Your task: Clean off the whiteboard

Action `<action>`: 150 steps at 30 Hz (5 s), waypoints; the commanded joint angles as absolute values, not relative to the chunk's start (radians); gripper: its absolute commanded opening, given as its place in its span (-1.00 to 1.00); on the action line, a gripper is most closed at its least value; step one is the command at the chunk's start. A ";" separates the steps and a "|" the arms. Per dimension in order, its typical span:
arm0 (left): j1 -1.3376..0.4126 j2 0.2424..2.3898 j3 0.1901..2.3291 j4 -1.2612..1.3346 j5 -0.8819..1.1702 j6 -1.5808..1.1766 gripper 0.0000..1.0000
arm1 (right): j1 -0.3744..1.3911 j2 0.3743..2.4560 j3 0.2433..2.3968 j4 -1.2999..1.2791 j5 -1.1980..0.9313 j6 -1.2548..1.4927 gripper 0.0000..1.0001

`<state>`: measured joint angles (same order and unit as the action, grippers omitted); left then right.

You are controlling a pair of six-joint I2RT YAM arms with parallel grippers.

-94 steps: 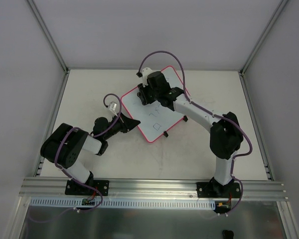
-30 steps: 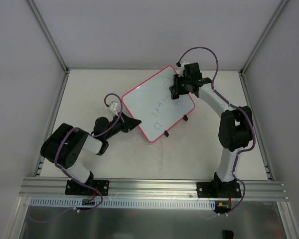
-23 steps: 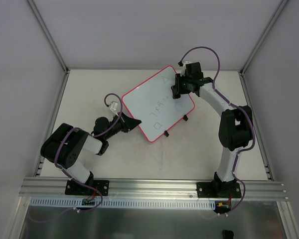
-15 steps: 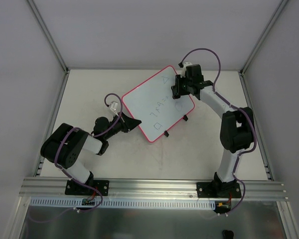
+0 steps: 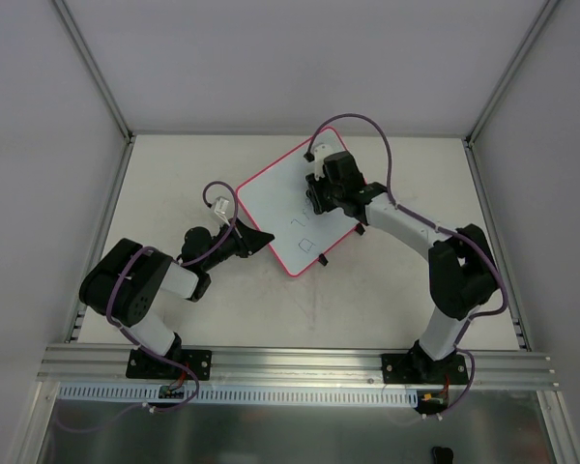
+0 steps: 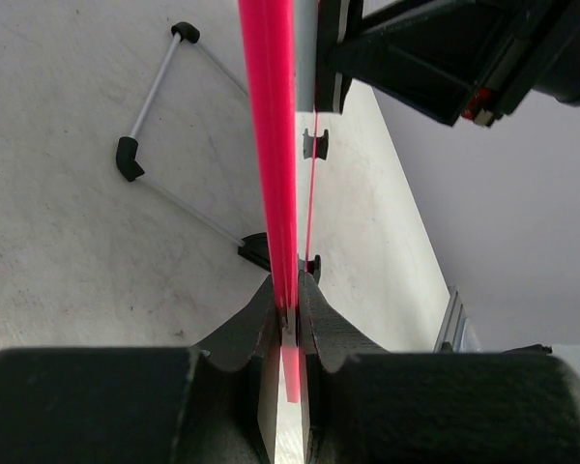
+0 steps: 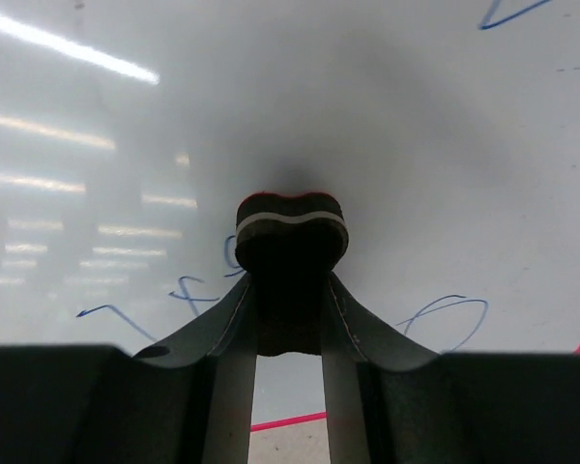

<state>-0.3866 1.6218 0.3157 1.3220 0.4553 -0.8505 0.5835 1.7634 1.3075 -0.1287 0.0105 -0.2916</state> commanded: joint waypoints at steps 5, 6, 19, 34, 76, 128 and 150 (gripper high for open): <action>-0.405 1.646 0.350 1.589 0.476 -0.810 -1.00 | 0.744 1.755 1.240 -0.187 -0.159 -0.324 -1.00; -0.405 1.647 0.348 1.589 0.476 -0.810 -1.00 | 0.747 1.753 1.236 -0.189 -0.172 -0.327 -1.00; -0.405 1.654 0.360 1.588 0.488 -0.813 -1.00 | 0.845 1.756 1.221 -0.213 -0.219 -0.394 -1.00; -0.405 1.652 0.365 1.580 0.485 -0.833 -1.00 | 0.825 1.776 1.210 -0.180 -0.176 -0.347 -1.00; -0.403 1.655 0.357 1.592 0.489 -0.836 -1.00 | 0.489 1.741 1.282 -0.126 0.021 -0.218 -1.00; -0.405 1.655 0.344 1.615 0.500 -0.836 -1.00 | 0.594 2.034 1.874 -0.379 -0.049 -0.287 -1.00; -0.407 1.663 0.339 1.631 0.508 -0.844 -1.00 | 0.362 2.177 2.032 -0.385 -0.055 -0.282 -1.00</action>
